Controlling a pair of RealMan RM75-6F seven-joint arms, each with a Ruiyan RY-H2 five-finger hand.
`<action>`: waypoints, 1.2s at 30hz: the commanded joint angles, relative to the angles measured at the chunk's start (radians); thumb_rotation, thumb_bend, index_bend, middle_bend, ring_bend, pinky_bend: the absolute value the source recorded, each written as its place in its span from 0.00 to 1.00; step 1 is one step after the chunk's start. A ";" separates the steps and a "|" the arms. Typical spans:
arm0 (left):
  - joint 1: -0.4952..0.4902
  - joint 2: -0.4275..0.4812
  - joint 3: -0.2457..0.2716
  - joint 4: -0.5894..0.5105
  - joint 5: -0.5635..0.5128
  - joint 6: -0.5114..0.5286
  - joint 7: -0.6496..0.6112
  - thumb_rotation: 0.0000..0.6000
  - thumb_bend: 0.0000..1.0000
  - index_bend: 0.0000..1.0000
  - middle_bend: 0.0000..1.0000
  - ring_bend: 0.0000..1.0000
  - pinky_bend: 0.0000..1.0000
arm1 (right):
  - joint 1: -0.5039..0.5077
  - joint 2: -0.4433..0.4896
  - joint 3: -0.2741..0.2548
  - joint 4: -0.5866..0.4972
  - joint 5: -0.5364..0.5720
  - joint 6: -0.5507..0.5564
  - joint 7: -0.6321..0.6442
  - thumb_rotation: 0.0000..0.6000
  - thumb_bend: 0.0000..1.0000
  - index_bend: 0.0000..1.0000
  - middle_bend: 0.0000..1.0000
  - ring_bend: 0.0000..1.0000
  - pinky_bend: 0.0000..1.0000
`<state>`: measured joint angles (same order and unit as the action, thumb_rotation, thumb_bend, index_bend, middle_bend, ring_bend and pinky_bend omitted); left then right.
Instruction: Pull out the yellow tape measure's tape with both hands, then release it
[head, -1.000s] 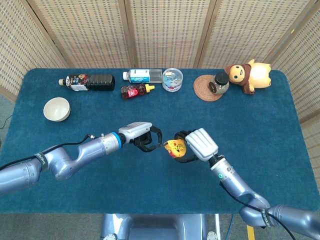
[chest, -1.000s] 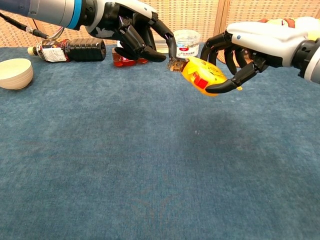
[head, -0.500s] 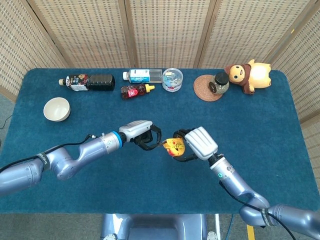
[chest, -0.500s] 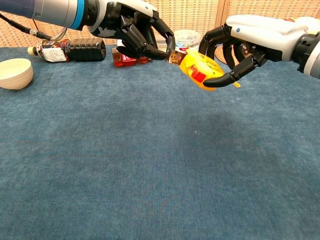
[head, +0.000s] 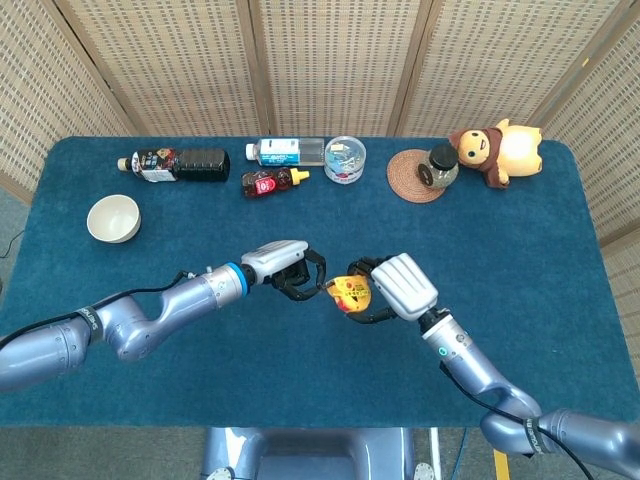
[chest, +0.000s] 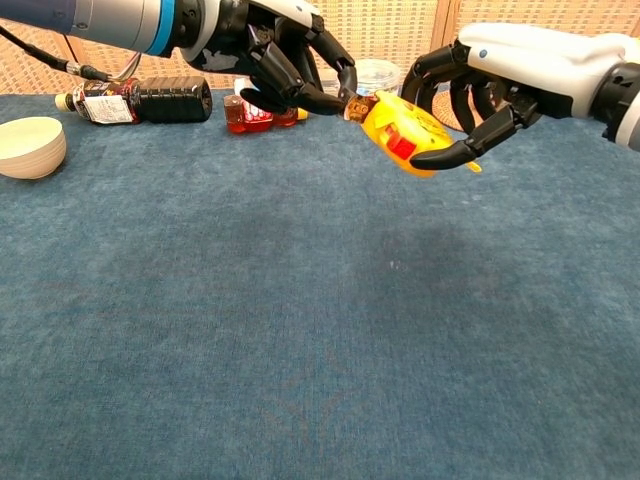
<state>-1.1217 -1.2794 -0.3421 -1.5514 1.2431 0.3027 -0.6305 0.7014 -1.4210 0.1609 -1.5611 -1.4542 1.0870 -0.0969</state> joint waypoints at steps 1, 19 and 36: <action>0.002 0.007 -0.001 -0.006 0.000 -0.004 0.000 1.00 0.41 0.63 0.95 0.94 0.90 | -0.003 0.001 -0.003 0.006 -0.002 0.003 -0.002 0.60 0.24 0.56 0.59 0.61 0.64; 0.081 0.092 0.009 -0.056 0.081 -0.015 -0.057 1.00 0.41 0.63 0.95 0.94 0.90 | -0.033 0.040 -0.050 0.053 -0.024 0.000 -0.014 0.59 0.24 0.56 0.60 0.61 0.64; 0.144 0.140 0.089 -0.047 0.261 0.049 -0.226 1.00 0.41 0.64 0.95 0.94 0.90 | -0.051 0.108 -0.083 0.051 -0.035 -0.027 -0.041 0.59 0.24 0.56 0.60 0.61 0.64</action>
<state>-0.9832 -1.1455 -0.2688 -1.6040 1.4844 0.3357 -0.8330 0.6508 -1.3136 0.0781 -1.5106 -1.4898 1.0608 -0.1380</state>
